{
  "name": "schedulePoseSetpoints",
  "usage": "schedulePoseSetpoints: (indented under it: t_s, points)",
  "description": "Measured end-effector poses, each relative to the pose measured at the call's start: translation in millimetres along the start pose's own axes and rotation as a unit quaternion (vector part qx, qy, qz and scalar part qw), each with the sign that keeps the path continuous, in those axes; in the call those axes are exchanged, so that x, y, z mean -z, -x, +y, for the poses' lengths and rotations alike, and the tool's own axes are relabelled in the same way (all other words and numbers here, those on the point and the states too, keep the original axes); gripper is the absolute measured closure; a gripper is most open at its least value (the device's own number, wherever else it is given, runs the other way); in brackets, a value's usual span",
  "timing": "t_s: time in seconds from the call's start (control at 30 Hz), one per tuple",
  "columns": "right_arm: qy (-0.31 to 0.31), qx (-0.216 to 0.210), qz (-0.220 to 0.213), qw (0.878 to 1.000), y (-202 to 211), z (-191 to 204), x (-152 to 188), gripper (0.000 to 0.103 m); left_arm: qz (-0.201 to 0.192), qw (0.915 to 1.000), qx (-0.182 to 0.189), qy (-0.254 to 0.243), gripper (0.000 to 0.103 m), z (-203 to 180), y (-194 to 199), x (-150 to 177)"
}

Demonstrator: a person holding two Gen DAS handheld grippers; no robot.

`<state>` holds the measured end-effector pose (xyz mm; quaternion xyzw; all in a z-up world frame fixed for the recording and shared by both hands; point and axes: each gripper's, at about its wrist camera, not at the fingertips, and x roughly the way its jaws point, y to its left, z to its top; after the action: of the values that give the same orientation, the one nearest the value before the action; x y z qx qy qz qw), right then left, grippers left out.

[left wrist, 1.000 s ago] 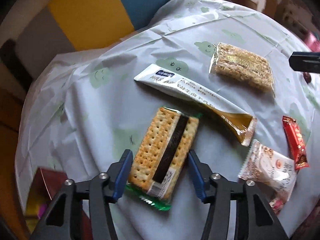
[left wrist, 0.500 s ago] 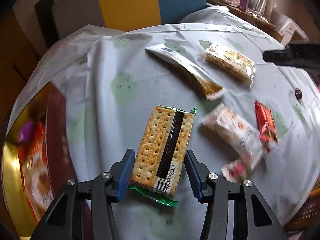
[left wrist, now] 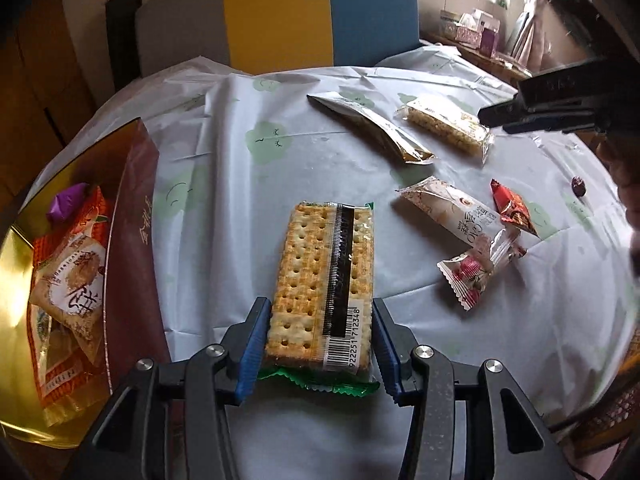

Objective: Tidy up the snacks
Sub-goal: 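Lift the cracker packet with the left gripper while the right gripper grasps the white-and-gold stick packet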

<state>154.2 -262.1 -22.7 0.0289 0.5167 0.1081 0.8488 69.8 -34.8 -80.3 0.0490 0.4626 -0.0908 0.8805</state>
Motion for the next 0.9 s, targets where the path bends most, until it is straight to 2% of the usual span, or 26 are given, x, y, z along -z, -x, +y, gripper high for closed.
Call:
schedulePoseSetpoints:
  t_s: [0.13, 0.33, 0.5, 0.57, 0.6, 0.63, 0.77, 0.8, 0.83, 0.87, 0.9]
  points:
    - [0.030, -0.010, 0.013, 0.999, -8, 14, 4, 0.064, 0.001, 0.9997, 0.018, 0.017, 0.053, 6, -2, -1]
    - [0.041, -0.048, 0.036, 0.997, -20, 33, 6, 0.064, -0.013, 0.9997, 0.016, 0.010, 0.053, 3, -2, 2]
    - [0.032, -0.062, 0.039, 0.997, -37, 48, -20, 0.064, -0.020, 0.9996, 0.017, 0.013, 0.053, 4, -1, 4]
    - [0.018, -0.073, 0.043, 0.996, -50, 54, -35, 0.060, -0.020, 0.9995, 0.018, 0.014, 0.053, 4, -1, 4]
    - [0.017, -0.072, 0.043, 0.996, -56, 58, -42, 0.054, -0.021, 0.9995, 0.019, 0.013, 0.053, 4, -1, 4]
    - [0.018, -0.067, 0.043, 0.997, -61, 62, -47, 0.052, -0.021, 0.9995, 0.019, 0.014, 0.053, 5, -1, 4]
    - [0.024, -0.035, 0.066, 0.997, -90, 77, -56, 0.052, -0.024, 0.9994, 0.020, 0.016, 0.053, 5, -1, 4]
    - [0.030, -0.031, 0.071, 0.997, -95, 79, -55, 0.053, -0.024, 0.9993, 0.021, 0.017, 0.053, 6, -1, 4]
    - [0.039, -0.020, 0.070, 0.997, -98, 82, -53, 0.068, -0.025, 0.9993, 0.021, 0.017, 0.053, 6, -1, 4]
    - [0.053, -0.005, 0.063, 0.997, -98, 86, -50, 0.076, -0.026, 0.9993, 0.021, 0.018, 0.053, 5, -1, 4]
    - [0.064, 0.001, 0.059, 0.996, -96, 89, -48, 0.076, -0.027, 0.9993, 0.021, 0.018, 0.053, 5, -1, 5]
